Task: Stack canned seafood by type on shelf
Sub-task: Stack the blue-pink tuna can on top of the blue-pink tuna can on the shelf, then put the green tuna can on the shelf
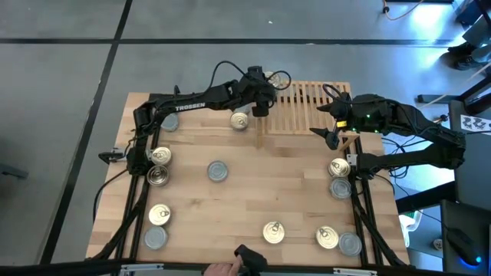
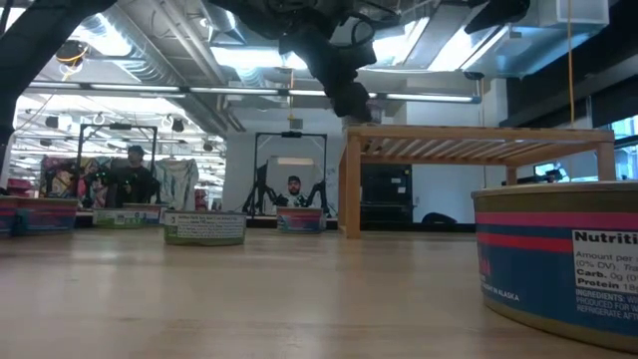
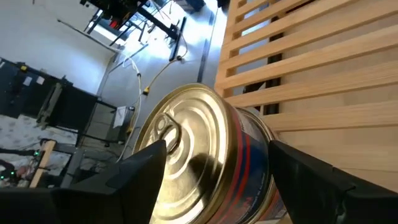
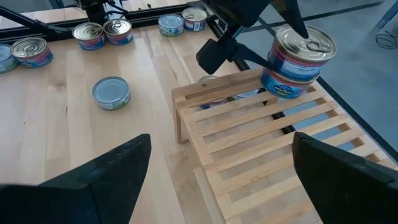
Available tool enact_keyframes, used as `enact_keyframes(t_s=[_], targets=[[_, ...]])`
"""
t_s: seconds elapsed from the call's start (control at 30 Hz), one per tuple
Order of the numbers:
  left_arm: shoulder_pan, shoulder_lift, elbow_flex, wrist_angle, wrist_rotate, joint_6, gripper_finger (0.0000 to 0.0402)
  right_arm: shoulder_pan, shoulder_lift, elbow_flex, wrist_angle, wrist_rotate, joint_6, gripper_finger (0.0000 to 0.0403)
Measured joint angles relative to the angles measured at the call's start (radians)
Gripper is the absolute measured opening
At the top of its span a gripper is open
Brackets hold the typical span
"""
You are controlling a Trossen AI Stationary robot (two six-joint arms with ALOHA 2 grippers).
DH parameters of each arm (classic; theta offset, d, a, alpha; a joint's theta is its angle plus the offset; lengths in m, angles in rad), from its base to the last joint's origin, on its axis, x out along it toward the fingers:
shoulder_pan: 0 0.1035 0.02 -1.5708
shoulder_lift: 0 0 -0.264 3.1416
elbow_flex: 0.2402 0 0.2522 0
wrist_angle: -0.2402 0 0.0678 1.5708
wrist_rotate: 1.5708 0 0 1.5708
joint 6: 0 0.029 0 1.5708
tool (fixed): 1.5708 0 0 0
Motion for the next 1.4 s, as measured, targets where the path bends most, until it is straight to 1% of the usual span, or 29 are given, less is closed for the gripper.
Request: enact_keyframes(t_s=[0.17, 0.27, 0.4, 0.53, 0.67, 0.83, 0.93, 1.1, 1.23, 1.33, 1.4], targets=[[-0.014, 0.0, 0.0, 0.001, 0.002, -0.011, 0.0281, 0.0, 0.0, 0.0, 0.0, 0.0, 0.0, 0.0379], [-0.055, -0.012, -0.001, -0.005, 0.006, -0.013, 0.0281, 0.0, 0.0, 0.0, 0.0, 0.0, 0.0, 0.0379], [-0.128, -0.076, -0.002, -0.052, 0.008, -0.065, 0.0281, 0.0, 0.0, 0.0, 0.0, -0.002, -0.001, 0.0379], [-0.221, -0.149, -0.001, -0.2, 0.011, -0.184, 0.0281, 0.001, 0.0, 0.0, 0.0, -0.011, 0.005, 0.0379], [-0.32, -0.182, -0.001, -0.38, 0.015, -0.332, 0.0277, 0.001, 0.005, 0.0, -0.003, -0.017, 0.062, 0.0379], [-0.443, -0.187, -0.006, -0.581, 0.014, -0.5, 0.0264, 0.001, 0.023, 0.0, -0.002, -0.094, 0.052, 0.0379], [-0.503, -0.199, -0.059, -0.612, 0.015, -0.582, 0.0256, 0.001, 0.034, -0.027, 0.037, -0.117, 0.051, 0.0379], [-0.573, -0.254, -0.185, -0.61, 0.014, -0.716, 0.0247, 0.001, 0.034, -0.143, 0.142, -0.18, 0.05, 0.0379], [-0.617, -0.301, -0.312, -0.559, 0.01, -0.812, 0.0244, 0.001, 0.035, -0.234, 0.234, -0.246, 0.051, 0.0379], [-0.642, -0.355, -0.43, -0.537, -0.03, -0.912, 0.024, 0.001, 0.039, -0.31, 0.328, -0.308, 0.069, 0.0379], [-0.653, -0.387, -0.511, -0.505, -0.033, -0.969, 0.0238, 0.001, 0.041, -0.356, 0.384, -0.345, 0.079, 0.0379]])
